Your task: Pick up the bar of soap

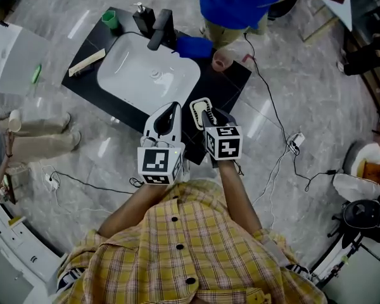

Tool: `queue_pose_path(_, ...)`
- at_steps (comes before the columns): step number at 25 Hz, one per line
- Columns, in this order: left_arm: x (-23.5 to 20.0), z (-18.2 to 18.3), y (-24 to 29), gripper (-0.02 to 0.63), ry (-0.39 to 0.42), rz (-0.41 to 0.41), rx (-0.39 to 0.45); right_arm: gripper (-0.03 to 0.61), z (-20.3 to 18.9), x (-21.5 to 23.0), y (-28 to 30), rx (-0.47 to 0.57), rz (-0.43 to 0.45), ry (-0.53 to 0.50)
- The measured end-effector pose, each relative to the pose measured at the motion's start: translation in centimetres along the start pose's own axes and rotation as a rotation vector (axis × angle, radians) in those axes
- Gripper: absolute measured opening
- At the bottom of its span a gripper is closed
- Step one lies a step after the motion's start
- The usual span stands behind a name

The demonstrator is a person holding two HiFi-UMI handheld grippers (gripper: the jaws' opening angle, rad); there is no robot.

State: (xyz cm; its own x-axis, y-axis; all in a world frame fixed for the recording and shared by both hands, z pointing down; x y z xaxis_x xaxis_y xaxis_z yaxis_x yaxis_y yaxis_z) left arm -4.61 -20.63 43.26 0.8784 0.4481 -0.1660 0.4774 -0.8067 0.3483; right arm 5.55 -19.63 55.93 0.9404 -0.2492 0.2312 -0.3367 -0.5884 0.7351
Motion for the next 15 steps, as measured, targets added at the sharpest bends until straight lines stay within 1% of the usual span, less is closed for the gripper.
queue_pose_path(6, -0.3, -0.8, 1.2, 0.011, -0.003, 0.002, -0.028, 0.154, -1.5, 0.3, 2.4, -0.079, 0.014, -0.009)
queue_pose_path(10, -0.3, -1.3, 2.0, 0.011, -0.004, 0.001, -0.046, 0.187, -2.8, 0.6, 4.1, -0.149, 0.022, -0.024)
queue_pose_path(15, -0.8, -1.6, 2.7, 0.011, -0.005, 0.014, -0.059, 0.202, -3.8, 1.2, 6.0, -0.193, 0.016, -0.021)
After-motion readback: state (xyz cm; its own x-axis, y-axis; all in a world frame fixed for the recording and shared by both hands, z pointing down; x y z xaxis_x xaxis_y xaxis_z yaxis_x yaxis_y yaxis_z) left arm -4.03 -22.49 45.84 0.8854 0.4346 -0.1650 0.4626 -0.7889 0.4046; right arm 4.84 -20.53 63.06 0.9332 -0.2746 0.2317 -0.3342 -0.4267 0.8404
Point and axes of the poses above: the fingertips, and each gripper's own axes: y forward along the fingers, x to its right, z out of its top, the point moved 1 cm from there along -y, backward along the fingers, and after that the axes turned 2 degrees about -x, right-handed, at the moved point
